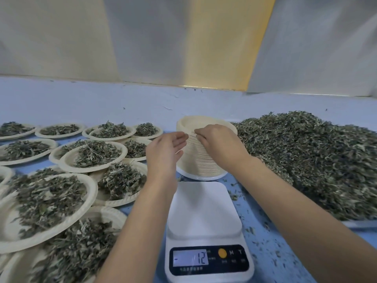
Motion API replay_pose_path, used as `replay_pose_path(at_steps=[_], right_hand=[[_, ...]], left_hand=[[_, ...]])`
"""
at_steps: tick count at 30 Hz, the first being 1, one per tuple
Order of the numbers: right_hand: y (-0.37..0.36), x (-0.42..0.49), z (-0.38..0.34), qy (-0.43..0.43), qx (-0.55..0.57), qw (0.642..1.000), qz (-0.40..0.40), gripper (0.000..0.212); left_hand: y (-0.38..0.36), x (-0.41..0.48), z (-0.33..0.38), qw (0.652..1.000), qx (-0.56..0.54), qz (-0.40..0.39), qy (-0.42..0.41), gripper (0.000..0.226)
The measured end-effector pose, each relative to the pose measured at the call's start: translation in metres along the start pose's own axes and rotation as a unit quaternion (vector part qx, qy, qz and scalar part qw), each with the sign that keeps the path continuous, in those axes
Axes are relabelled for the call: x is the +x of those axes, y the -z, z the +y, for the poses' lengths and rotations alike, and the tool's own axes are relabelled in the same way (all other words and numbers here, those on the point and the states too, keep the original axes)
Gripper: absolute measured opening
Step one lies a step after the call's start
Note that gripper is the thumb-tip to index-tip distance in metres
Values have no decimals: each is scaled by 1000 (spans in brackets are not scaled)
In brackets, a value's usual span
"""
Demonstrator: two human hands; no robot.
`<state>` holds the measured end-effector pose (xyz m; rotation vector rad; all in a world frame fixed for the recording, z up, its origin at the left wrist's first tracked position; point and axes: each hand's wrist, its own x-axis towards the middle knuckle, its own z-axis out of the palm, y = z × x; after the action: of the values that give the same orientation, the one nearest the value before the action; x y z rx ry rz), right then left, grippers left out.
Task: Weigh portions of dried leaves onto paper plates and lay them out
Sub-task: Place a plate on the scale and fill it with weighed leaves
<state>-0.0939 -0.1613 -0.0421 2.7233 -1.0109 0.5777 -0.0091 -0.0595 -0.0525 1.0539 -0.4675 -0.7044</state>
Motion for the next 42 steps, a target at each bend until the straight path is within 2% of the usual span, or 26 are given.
replay_pose_path(at_steps=[4, 9, 17, 21, 27, 31, 34, 38, 40, 42], right_hand=[[-5, 1, 0, 0, -10, 1000, 14, 28], [-12, 1, 1, 10, 6, 999, 39, 32], [-14, 1, 4, 20, 28, 989, 141, 45], [-8, -4, 1, 50, 37, 978, 199, 38], [-8, -28, -18, 159, 63, 943, 286, 30], [-14, -47, -32, 163, 103, 944, 268, 17], [-6, -55, -33, 86, 191, 947, 241, 28], [9, -54, -13, -117, 286, 904, 295, 32], [13, -57, 3, -229, 352, 872, 250, 47], [15, -62, 14, -289, 466, 814, 191, 45]], left_hand=[[0, -1, -1, 1000, 5, -5, 2, 23], [-1, -1, -3, 1000, 10, -2, 10, 24], [-2, 0, -4, 1000, 4, 3, 17, 23], [-2, 1, -5, 1000, 3, 7, 14, 18], [2, 10, 3, 999, -20, 33, -15, 17], [13, 10, -1, 992, 83, 77, -52, 21], [21, 8, -3, 984, 138, 91, -63, 19], [32, 1, 5, 981, 164, 67, -78, 10], [38, -4, 12, 977, 188, 41, -89, 12], [43, -9, 17, 970, 225, 6, -97, 29]])
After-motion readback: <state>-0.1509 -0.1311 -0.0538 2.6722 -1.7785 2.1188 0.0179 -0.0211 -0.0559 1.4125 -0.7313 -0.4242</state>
